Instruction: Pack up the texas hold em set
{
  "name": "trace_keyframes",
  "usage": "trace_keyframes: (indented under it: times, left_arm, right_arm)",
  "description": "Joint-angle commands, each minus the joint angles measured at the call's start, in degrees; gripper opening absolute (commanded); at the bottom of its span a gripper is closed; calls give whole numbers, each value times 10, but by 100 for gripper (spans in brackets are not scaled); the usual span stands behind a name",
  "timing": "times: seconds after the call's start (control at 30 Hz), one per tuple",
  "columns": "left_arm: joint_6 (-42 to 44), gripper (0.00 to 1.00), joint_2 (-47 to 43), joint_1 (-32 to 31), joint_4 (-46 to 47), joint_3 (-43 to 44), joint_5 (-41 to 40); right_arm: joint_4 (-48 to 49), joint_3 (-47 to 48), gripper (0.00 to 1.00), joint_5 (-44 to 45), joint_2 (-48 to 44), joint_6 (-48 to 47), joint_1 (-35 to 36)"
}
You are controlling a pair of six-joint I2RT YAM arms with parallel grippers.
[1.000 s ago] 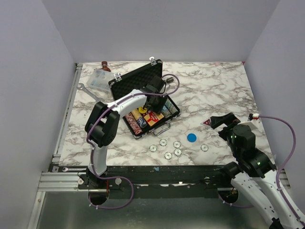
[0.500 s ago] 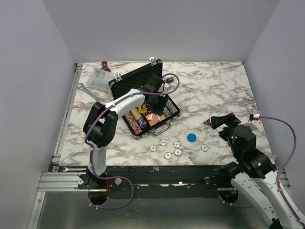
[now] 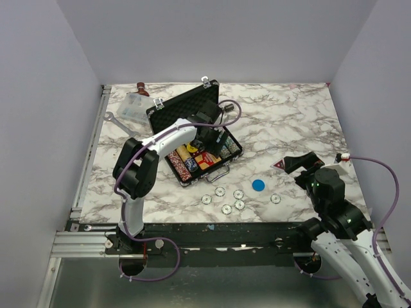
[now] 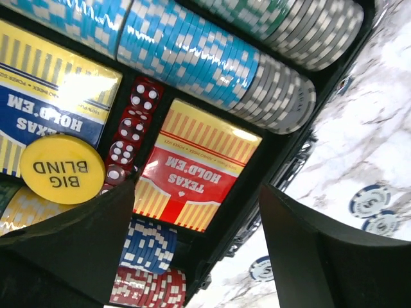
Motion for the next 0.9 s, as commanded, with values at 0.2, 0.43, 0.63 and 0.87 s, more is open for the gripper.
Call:
trace_keyframes:
  times: [0.2,0.43,0.63,0.87]
  left_arm:
    - [-83,68,-6,5,-9,75,1]
    - [-115,56,-49,50,53,19,14]
    - [-101,53,-27,56,31,4,-9]
    - [-90,39,-6,62,45,-7,-31]
  right_arm:
    - [10,-6,100,8,6,9,-1]
    - [38,-3,100,-15,62,-16,-1]
    - [43,13,100,-21,111,-34,-1]
    - [60,6,100,-40,122,-45,-1]
